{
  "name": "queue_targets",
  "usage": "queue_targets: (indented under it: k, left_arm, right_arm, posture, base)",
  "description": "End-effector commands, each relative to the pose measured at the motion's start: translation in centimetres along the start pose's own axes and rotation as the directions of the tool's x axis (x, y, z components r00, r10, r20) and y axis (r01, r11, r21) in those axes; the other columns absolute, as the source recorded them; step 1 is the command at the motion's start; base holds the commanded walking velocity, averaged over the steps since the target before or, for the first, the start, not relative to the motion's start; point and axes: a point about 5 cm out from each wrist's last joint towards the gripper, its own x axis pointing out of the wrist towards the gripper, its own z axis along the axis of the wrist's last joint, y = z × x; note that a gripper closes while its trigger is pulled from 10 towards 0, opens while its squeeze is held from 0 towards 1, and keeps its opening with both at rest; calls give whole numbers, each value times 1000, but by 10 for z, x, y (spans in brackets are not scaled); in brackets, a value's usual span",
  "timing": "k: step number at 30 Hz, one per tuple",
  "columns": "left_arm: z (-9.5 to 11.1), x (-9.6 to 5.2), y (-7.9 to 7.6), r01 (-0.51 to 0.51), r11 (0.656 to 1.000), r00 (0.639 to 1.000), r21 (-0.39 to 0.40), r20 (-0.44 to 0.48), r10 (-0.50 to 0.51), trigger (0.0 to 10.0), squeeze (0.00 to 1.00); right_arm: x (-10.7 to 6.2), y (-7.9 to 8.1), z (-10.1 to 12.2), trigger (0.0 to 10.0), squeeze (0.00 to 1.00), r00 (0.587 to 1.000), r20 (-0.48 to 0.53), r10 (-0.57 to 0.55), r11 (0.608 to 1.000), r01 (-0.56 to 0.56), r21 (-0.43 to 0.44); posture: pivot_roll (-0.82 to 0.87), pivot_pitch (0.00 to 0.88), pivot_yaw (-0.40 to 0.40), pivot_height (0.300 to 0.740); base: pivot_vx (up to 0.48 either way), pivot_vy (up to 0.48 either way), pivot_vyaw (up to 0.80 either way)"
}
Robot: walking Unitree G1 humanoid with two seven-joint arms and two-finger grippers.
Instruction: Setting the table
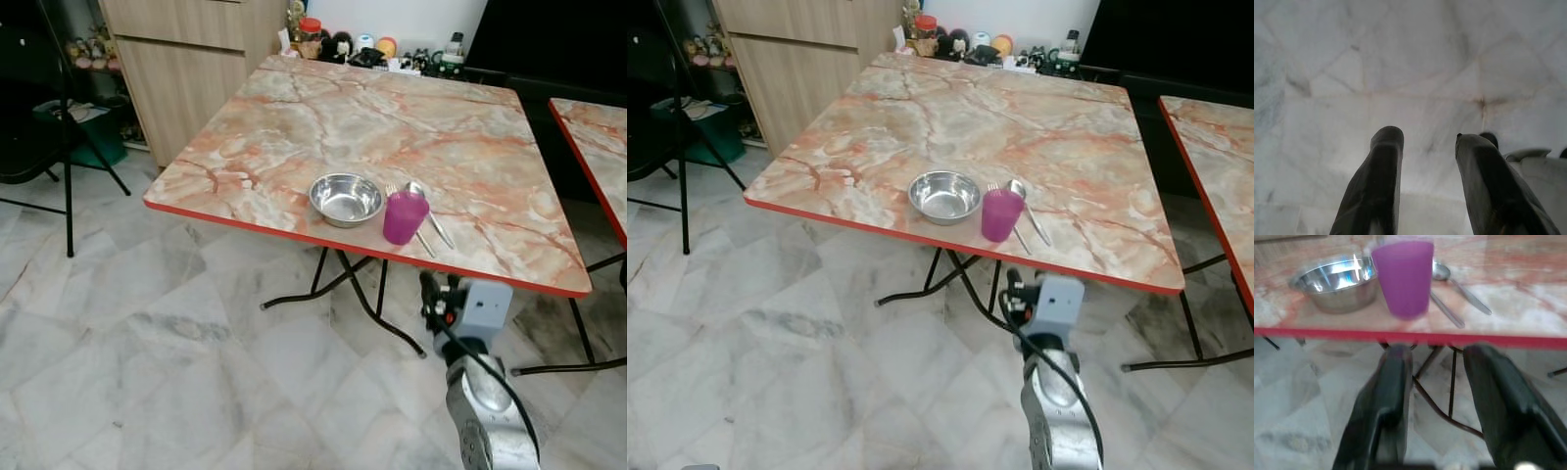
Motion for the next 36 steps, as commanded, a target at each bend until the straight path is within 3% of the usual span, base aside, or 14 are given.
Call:
queue_targets:
  k: [1,4,7,9,10,12,13,18,20,23,29,36]
  left_arm:
    - [0,-1,5,-39,999,999,-20,14,39,10000,0]
    - [9,1,7,-54,998,997,-30,58,56,10000,0]
    - [27,4,10,-69,997,987,-38,140,74,10000,0]
    - [45,7,10,-65,996,972,-53,221,76,10000,0]
    - [67,9,10,-58,996,948,-70,308,77,10000,0]
    - [76,9,10,-55,996,934,-72,350,77,10000,0]
    - [96,7,10,-47,995,899,-83,432,78,10000,0]
    - [131,-3,2,-22,997,811,-74,582,61,10000,0]
    - [152,-16,-6,16,996,743,-90,668,48,10000,0]
    - [168,-31,-14,51,993,686,-108,726,43,10000,0]
    - [177,-46,-26,103,991,666,-80,746,-9,10000,0]
    - [180,-49,-35,133,991,682,-33,728,-68,10000,0]
  right_arm:
    - [-12,-12,-46,10000,0,984,-178,-15,1000,12,-19]
    - [-16,-13,-62,10000,0,969,-246,-6,1000,-1,-30]
    - [-25,-13,-89,10000,0,927,-376,-6,1000,-2,-22]
    - [-29,-12,-102,10000,0,905,-426,-4,1000,2,-4]
    - [-34,-11,-115,10000,0,882,-471,-7,1000,9,0]
    - [-37,-10,-120,10000,0,869,-495,-11,1000,16,6]
    - [-44,-10,-131,10000,0,842,-539,-18,998,47,41]
    - [-60,-10,-147,10000,0,796,-605,-21,986,116,118]
    - [-70,-14,-156,10000,0,767,-641,-44,979,162,127]
    - [-81,-19,-165,10000,0,738,-672,-63,978,180,106]
    - [-97,-26,-174,10000,0,711,-697,-88,971,218,100]
    - [-101,-27,-177,10000,0,707,-700,-100,962,248,113]
  posture:
    - [72,161,-40,740]
    - [79,164,-40,740]
    - [86,162,-36,740]
    - [86,163,-32,740]
    - [93,160,-34,740]
    - [97,160,-34,740]
    - [98,159,-33,740]
    - [109,152,-31,740]
    - [123,147,-31,740]
    - [128,144,-34,740]
    - [130,140,-33,740]
    - [136,141,-24,740]
  base:
    - [0,0,0]
    - [0,0,0]
    - [0,0,0]
    - [0,0,0]
    - [0,0,0]
    - [0,0,0]
    - [0,0,0]
    - [0,0,0]
    - [0,0,0]
    - [0,0,0]
    - [0,0,0]
    - [0,0,-686]
